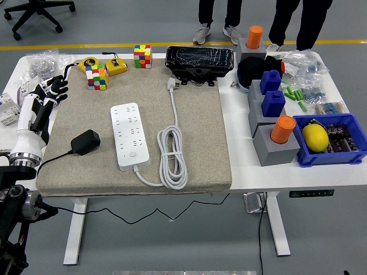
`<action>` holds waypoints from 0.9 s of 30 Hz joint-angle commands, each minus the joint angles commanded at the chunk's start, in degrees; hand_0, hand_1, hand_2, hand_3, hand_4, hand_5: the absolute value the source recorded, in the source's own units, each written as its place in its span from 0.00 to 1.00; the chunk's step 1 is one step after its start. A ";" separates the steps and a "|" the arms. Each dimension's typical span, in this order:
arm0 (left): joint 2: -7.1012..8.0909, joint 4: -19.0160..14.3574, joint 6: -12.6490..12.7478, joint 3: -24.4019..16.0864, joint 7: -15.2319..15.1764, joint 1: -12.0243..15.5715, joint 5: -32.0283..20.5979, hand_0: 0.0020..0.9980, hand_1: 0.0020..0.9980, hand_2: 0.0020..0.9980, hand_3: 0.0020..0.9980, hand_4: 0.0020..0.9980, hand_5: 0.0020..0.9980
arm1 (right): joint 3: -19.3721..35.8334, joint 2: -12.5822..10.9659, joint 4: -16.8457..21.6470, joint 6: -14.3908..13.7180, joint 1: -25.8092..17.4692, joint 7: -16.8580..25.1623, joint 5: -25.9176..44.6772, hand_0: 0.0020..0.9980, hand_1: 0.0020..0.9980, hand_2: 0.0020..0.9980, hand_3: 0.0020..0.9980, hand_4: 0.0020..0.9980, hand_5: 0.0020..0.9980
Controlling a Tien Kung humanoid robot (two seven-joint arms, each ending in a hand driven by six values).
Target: Pick up the plug,place it near the board,insert it into the board,press the button
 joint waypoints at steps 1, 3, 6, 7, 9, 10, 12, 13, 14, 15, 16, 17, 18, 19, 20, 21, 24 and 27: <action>0.00 -0.02 0.02 0.00 0.00 0.00 0.02 0.76 0.78 0.77 0.76 0.99 0.75 | 0.03 0.01 0.00 -0.01 0.00 0.00 -0.01 0.80 0.72 0.72 0.76 1.00 1.00; -0.01 -0.02 0.03 -0.03 -0.01 0.00 0.03 0.76 0.78 0.77 0.76 0.99 0.75 | 0.04 0.03 0.00 -0.02 0.00 0.00 -0.03 0.80 0.72 0.72 0.76 1.00 1.00; -0.03 -0.02 0.02 -0.05 -0.02 0.04 0.04 0.76 0.78 0.77 0.76 0.99 0.75 | 0.05 0.05 0.00 0.00 -0.01 0.03 -0.03 0.80 0.72 0.72 0.76 1.00 1.00; -0.03 -0.02 0.01 -0.05 -0.03 0.05 0.05 0.76 0.78 0.77 0.76 0.99 0.75 | 0.03 0.06 0.00 0.01 -0.01 0.03 -0.02 0.80 0.72 0.72 0.76 1.00 1.00; -0.03 -0.02 0.01 -0.08 -0.05 0.06 0.06 0.76 0.78 0.77 0.76 0.99 0.74 | -0.01 0.05 0.00 0.03 -0.02 0.04 0.01 0.80 0.72 0.72 0.76 1.00 1.00; -0.04 -0.02 0.00 -0.08 -0.06 0.05 0.08 0.76 0.78 0.77 0.76 0.99 0.74 | 0.00 0.06 0.00 0.03 0.00 0.03 0.01 0.80 0.72 0.72 0.76 1.00 1.00; -0.05 -0.03 -0.02 -0.10 -0.09 0.06 0.12 0.76 0.78 0.77 0.76 0.99 0.74 | -0.01 0.05 0.00 0.04 0.00 0.04 0.01 0.80 0.72 0.72 0.76 1.00 1.00; -0.06 -0.02 -0.05 -0.09 -0.11 0.05 0.15 0.76 0.78 0.77 0.76 0.99 0.74 | 0.00 0.05 0.00 0.03 0.01 0.04 0.04 0.80 0.72 0.72 0.76 1.00 1.00; -0.05 -0.01 -0.08 -0.08 -0.13 0.04 0.18 0.76 0.78 0.77 0.76 0.99 0.74 | 0.07 0.06 0.00 0.03 0.02 0.03 0.00 0.80 0.72 0.72 0.76 1.00 1.00; -0.04 -0.01 -0.11 -0.05 -0.15 0.03 0.26 0.76 0.79 0.77 0.77 1.00 0.73 | 0.05 0.08 0.00 0.05 0.02 0.05 0.04 0.81 0.72 0.72 0.76 1.00 1.00; -0.05 0.00 -0.12 -0.02 -0.16 0.02 0.33 0.76 0.79 0.77 0.77 1.00 0.73 | 0.04 0.08 0.00 0.06 0.02 0.06 0.06 0.81 0.72 0.72 0.76 1.00 1.00; -0.05 0.00 -0.13 0.01 -0.17 0.01 0.38 0.76 0.79 0.77 0.77 1.00 0.73 | 0.11 0.09 0.00 0.04 0.03 0.06 0.03 0.81 0.72 0.72 0.76 1.00 1.00; -0.06 0.00 -0.13 0.03 -0.17 0.01 0.40 0.76 0.79 0.77 0.77 1.00 0.73 | 0.16 0.09 0.00 0.03 0.03 0.05 0.01 0.81 0.72 0.72 0.76 1.00 1.00; -0.06 -0.01 -0.14 0.08 -0.19 0.02 0.47 0.76 0.79 0.77 0.77 1.00 0.73 | 0.15 0.09 0.00 0.04 0.02 0.10 0.02 0.81 0.72 0.72 0.76 1.00 1.00; -0.07 -0.03 -0.14 0.10 -0.20 0.03 0.52 0.76 0.79 0.77 0.77 1.00 0.73 | 0.16 0.09 0.00 0.03 0.01 0.11 0.00 0.81 0.72 0.72 0.76 1.00 1.00; -0.07 -0.05 -0.13 0.10 -0.21 0.05 0.58 0.76 0.79 0.77 0.78 1.00 0.71 | 0.22 0.10 0.00 0.02 0.01 0.11 -0.03 0.81 0.72 0.72 0.76 1.00 1.00; -0.05 -0.12 -0.14 0.05 -0.17 0.07 0.88 0.76 0.79 0.77 0.78 1.00 0.71 | 0.22 0.12 0.00 0.04 -0.02 0.11 -0.05 0.81 0.72 0.72 0.76 1.00 1.00; -0.02 -0.15 -0.21 0.03 -0.15 0.10 1.06 0.76 0.79 0.78 0.78 1.00 0.70 | 0.27 0.13 0.00 0.03 -0.02 0.12 -0.08 0.81 0.72 0.72 0.76 1.00 1.00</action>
